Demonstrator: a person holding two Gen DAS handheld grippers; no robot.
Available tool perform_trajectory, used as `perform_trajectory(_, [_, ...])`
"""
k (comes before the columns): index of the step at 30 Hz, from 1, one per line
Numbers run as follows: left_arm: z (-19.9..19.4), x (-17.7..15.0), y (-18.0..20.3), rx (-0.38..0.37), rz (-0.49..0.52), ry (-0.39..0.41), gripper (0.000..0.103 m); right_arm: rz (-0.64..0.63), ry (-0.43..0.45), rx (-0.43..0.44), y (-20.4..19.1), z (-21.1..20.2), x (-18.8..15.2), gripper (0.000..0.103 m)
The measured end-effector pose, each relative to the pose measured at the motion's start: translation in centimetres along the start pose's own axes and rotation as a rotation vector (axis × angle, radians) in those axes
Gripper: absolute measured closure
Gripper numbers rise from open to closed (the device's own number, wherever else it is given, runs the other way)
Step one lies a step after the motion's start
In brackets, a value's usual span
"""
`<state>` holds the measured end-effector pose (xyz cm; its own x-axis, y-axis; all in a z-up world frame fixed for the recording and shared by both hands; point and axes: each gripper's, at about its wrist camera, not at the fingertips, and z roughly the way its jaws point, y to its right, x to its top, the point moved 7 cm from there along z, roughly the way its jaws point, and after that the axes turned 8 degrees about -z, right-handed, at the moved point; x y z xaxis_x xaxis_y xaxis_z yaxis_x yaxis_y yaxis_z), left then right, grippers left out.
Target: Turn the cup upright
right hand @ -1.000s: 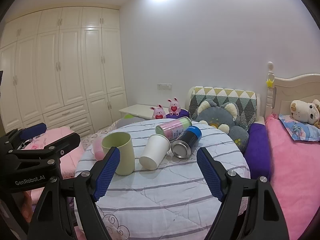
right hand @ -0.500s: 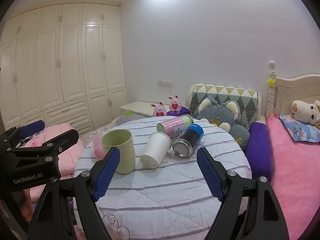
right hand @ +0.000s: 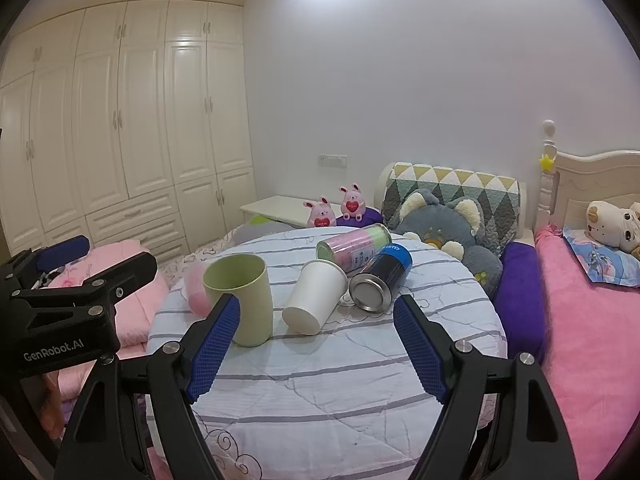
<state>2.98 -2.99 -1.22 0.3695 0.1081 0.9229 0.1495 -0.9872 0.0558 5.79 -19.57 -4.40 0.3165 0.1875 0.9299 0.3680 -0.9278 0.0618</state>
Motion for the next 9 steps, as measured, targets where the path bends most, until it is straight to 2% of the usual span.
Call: perform_trajectory(9, [0.57,-0.01,-0.48,-0.019,-0.009,-0.023,0.0,-0.014,-0.026,0.004,-0.5,0.71,-0.07,0.023])
